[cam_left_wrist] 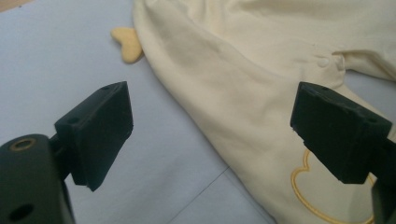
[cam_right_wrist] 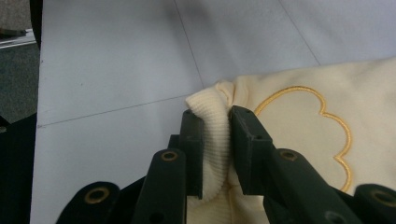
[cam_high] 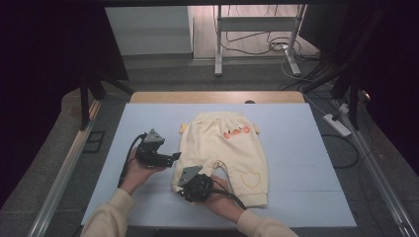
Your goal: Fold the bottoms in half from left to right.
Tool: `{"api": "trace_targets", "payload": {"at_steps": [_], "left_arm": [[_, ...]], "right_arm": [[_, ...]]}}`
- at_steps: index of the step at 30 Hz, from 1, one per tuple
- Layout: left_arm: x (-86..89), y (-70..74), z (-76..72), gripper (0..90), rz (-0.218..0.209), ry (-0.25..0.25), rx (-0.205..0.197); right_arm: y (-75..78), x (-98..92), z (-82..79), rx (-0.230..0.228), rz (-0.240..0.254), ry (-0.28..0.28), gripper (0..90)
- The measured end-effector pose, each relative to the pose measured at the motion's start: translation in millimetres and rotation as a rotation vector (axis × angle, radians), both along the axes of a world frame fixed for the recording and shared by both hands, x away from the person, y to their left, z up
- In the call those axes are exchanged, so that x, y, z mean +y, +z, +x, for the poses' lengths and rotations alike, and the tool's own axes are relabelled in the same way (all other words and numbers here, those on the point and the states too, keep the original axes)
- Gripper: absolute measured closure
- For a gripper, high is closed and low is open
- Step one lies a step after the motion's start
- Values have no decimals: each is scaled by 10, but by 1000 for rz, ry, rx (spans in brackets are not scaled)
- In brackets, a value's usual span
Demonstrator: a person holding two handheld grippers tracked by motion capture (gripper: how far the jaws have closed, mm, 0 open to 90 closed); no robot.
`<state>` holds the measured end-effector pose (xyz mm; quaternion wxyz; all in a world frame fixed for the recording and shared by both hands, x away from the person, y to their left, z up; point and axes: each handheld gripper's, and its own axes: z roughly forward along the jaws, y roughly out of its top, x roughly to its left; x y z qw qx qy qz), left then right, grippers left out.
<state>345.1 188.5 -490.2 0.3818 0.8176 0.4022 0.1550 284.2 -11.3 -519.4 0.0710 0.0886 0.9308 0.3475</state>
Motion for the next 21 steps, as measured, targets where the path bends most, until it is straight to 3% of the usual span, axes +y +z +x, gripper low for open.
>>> {"api": "trace_targets", "payload": {"at_steps": [18,21], "left_arm": [[-101,126,200,137,-14,-15,-4],[-109,155,234,137,13,-20,-7]], "right_arm": [[1,-18,1,6,2,4,746],[0,-18,2,10,-2,4,746]]}}
